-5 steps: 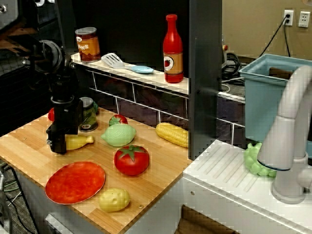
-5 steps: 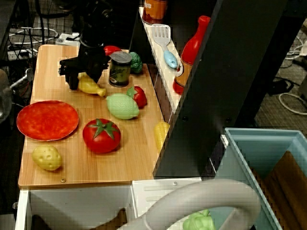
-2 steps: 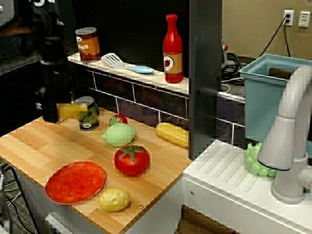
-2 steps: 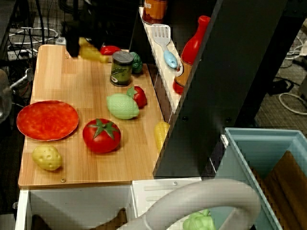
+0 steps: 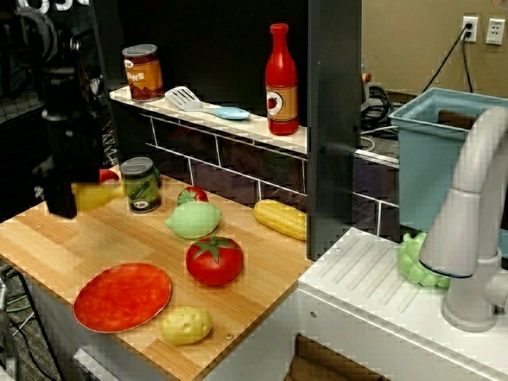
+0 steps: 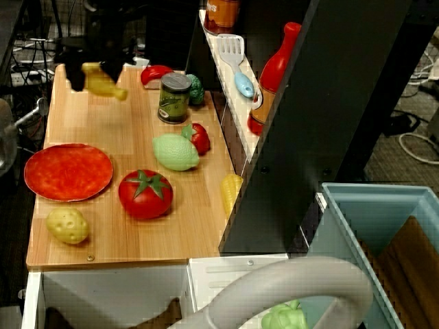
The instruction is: Put banana on plate
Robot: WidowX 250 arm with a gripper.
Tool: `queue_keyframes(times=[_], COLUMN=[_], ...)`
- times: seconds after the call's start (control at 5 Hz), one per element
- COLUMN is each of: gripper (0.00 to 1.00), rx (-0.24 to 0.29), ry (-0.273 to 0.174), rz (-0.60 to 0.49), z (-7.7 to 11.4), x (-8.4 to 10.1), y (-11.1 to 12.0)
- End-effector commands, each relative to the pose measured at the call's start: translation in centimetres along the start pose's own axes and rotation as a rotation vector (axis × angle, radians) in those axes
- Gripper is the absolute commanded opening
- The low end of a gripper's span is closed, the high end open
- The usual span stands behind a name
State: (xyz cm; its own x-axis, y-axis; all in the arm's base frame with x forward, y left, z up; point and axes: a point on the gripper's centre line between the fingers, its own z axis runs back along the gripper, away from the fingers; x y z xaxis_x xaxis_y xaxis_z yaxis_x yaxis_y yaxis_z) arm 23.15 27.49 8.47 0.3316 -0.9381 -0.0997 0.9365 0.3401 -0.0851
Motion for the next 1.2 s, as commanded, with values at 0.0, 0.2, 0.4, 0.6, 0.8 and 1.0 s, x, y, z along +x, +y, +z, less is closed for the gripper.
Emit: queue_keyframes(times=[0.0, 0.2, 0.4, 0.6, 0.8, 1.0], gripper=[0.00, 0.00, 0.00, 0.00, 0.00, 0.00], rx=[0.071, 0.074, 0.051, 0.040, 0.049, 0.037], ry=[0.071, 0.066, 0.055, 0.064, 0.057, 0.059], rz=[-0.054, -0.086, -0.108, -0.123, -0.115, -0.102], z=[0.5, 0.0, -0.6, -1.4, -2.1, -3.2], x=[1.4, 2.2, 2.7, 3.7, 5.1, 6.6], y=[-3.5, -5.0, -6.3, -7.2, -7.1, -7.1])
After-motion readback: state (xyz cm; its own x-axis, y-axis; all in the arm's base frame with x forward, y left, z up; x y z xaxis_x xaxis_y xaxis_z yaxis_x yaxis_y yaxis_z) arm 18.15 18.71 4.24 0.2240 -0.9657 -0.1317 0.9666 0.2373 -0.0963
